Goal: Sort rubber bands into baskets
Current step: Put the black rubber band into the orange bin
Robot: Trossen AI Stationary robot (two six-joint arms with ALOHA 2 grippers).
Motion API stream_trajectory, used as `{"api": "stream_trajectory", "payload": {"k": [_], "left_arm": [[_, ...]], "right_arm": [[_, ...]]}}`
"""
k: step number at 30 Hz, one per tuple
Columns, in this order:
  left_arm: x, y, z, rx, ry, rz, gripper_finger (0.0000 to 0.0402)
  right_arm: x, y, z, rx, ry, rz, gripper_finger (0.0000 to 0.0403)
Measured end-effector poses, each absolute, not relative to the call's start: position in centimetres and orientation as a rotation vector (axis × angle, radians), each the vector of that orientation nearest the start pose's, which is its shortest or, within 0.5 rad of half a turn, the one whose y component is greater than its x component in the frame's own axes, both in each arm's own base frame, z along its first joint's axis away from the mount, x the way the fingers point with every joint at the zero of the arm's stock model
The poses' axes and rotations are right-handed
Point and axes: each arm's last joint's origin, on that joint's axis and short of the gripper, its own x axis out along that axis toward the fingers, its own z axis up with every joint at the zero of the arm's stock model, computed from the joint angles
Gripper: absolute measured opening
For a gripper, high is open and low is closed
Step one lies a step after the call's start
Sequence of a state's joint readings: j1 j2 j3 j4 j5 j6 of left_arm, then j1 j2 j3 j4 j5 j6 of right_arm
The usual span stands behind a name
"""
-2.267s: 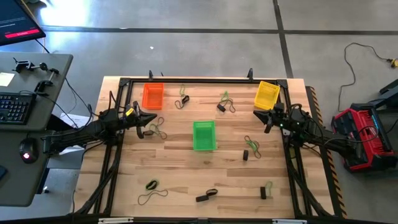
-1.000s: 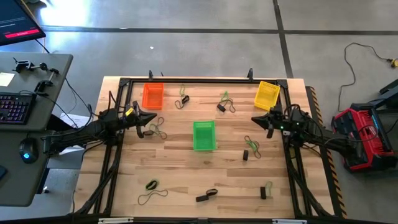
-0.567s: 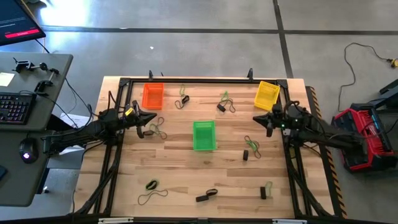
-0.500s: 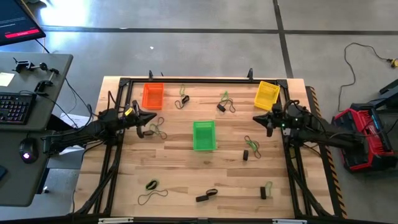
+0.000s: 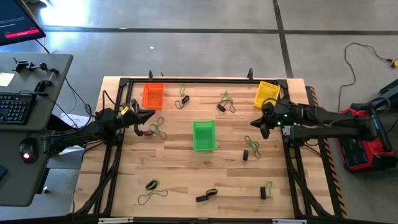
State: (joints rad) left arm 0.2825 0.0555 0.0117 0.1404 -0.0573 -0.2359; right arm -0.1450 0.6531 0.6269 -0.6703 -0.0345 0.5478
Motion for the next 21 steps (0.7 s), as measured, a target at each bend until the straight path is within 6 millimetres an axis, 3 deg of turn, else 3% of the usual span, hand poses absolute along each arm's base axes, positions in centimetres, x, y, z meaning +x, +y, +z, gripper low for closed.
{"api": "stream_trajectory", "payload": {"k": [12,21], "left_arm": [[9.5,3.1,17.5,-0.312,-0.145,0.381,0.0000],[9.5,3.2,16.9,-0.350,-0.092,0.403,0.0000]], "right_arm": [[16.2,0.1,28.1,0.810,0.928,-0.396,0.0006],[19.1,3.4,27.0,1.029,1.143,-0.529,0.0094]]}}
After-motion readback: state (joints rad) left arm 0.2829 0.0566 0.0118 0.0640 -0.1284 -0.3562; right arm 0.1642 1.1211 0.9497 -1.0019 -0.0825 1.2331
